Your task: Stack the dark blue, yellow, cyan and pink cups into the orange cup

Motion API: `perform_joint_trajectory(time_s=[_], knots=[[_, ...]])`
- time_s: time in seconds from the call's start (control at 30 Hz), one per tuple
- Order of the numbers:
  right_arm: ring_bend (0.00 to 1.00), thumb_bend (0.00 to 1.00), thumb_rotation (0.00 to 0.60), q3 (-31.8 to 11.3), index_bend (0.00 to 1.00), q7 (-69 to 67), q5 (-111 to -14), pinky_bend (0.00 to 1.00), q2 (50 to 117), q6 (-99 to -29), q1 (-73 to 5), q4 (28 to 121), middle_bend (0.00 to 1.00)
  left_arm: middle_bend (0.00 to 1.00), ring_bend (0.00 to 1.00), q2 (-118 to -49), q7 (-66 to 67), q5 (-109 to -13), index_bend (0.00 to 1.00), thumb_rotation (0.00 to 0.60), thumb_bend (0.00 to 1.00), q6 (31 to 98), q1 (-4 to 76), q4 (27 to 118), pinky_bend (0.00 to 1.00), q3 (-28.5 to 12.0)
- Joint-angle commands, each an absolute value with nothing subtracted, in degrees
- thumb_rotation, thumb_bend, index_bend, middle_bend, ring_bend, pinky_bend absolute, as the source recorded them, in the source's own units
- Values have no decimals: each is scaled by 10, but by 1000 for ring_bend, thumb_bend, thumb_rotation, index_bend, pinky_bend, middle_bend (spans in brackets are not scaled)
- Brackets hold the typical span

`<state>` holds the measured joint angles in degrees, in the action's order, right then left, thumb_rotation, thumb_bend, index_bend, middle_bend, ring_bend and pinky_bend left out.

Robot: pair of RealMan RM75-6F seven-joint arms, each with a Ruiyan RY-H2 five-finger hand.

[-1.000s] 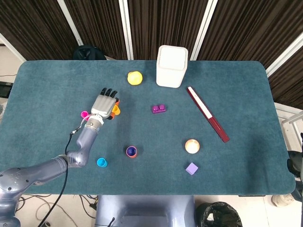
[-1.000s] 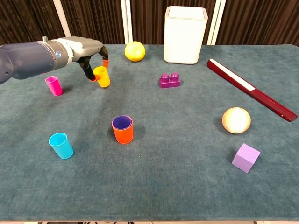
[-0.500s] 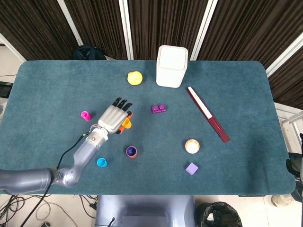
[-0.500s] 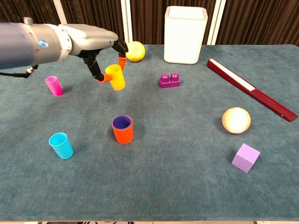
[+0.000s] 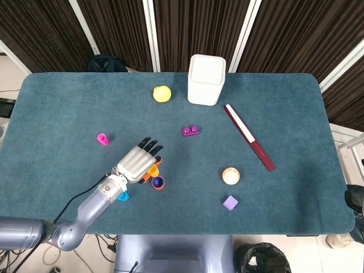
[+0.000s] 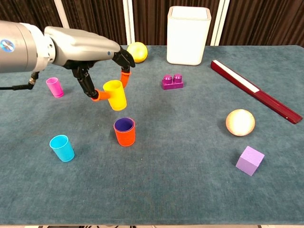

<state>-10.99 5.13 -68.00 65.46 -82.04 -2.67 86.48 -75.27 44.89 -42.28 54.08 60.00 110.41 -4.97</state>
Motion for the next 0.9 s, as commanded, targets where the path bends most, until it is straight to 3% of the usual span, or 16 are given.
perform_joint_trajectory(time_s=[0.03, 0.9], knots=[[36, 420, 600, -111, 36, 48, -680, 24, 652, -824, -25, 867, 0, 109, 0, -759, 451, -424, 448, 600, 353, 541, 603, 1106, 0, -46], [36, 420, 600, -114, 36, 37, -685, 24, 646, -832, -20, 871, 0, 110, 0, -807, 480, -421, 450, 600, 353, 566, 620, 1095, 0, -17]])
